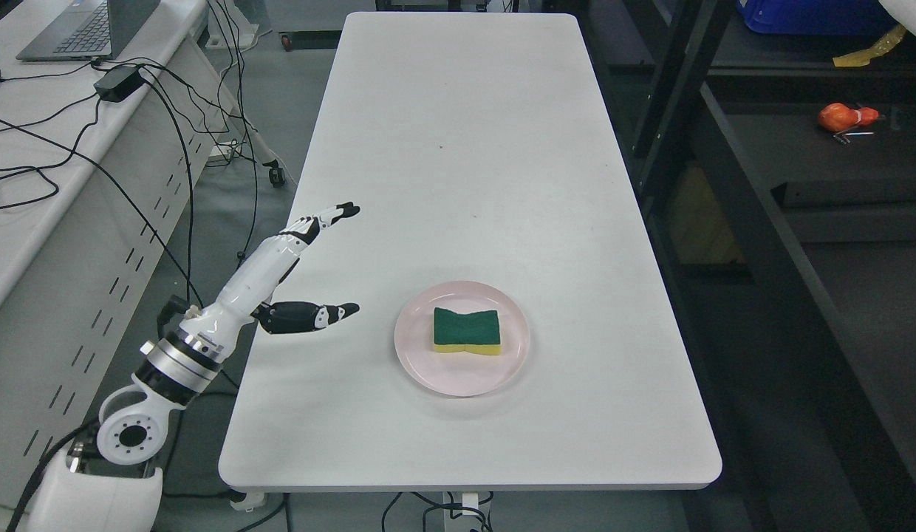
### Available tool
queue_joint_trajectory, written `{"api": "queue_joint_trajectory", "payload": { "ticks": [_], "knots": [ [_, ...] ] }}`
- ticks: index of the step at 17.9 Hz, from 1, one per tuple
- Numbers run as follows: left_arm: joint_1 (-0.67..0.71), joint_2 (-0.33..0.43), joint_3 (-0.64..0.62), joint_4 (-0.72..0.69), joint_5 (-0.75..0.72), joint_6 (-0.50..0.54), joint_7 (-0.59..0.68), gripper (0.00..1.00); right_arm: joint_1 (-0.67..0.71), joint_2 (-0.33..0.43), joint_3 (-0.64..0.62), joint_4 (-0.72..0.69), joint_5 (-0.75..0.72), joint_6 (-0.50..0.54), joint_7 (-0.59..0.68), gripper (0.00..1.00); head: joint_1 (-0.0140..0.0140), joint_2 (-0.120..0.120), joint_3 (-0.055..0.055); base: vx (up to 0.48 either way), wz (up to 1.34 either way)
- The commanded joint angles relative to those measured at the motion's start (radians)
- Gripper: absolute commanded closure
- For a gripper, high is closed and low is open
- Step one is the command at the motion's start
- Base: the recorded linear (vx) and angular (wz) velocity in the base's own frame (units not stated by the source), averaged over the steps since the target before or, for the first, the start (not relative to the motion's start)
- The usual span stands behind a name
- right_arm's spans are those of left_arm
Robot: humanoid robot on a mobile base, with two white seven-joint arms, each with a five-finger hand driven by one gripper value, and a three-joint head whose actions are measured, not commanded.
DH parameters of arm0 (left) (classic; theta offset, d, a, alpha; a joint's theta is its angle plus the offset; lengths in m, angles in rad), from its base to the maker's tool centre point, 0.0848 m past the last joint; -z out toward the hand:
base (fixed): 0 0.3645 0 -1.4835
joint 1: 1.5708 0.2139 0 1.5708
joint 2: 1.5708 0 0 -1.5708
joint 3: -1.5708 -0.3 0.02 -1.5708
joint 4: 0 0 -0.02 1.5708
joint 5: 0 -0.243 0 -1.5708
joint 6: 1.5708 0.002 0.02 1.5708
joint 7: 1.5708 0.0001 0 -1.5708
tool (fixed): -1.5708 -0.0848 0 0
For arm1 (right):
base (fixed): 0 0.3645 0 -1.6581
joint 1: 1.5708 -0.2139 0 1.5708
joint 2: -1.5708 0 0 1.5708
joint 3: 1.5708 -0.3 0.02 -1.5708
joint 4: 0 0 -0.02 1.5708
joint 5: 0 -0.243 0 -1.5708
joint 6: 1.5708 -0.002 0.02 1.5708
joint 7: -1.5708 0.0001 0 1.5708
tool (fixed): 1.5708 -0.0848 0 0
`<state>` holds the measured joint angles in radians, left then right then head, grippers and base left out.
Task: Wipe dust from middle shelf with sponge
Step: 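Raise the left hand and open it above the table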
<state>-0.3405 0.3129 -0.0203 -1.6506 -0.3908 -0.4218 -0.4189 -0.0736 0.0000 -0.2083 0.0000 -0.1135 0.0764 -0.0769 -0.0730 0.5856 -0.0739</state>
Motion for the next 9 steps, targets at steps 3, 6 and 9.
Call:
{"api": "queue_joint_trajectory", "payload": {
  "ticks": [3, 6, 9],
  "knots": [
    [-0.337, 0.307, -0.481, 0.093, -0.370, -0.015, -0.044, 0.08, 0.000, -0.017, 0.000, -0.017, 0.000, 0.000, 0.003, 0.00, 0.0000, 0.000, 0.000, 0.000, 0.00],
    [-0.365, 0.243, -0.608, 0.133, -0.457, -0.017, -0.044, 0.08, 0.000, -0.017, 0.000, -0.017, 0.000, 0.000, 0.003, 0.00, 0.0000, 0.000, 0.000, 0.000, 0.00],
    [-0.374, 0.122, -0.651, 0.221, -0.543, -0.053, -0.046, 0.08, 0.000, -0.017, 0.001, -0.017, 0.000, 0.000, 0.003, 0.00, 0.0000, 0.000, 0.000, 0.000, 0.00]
  ]
}}
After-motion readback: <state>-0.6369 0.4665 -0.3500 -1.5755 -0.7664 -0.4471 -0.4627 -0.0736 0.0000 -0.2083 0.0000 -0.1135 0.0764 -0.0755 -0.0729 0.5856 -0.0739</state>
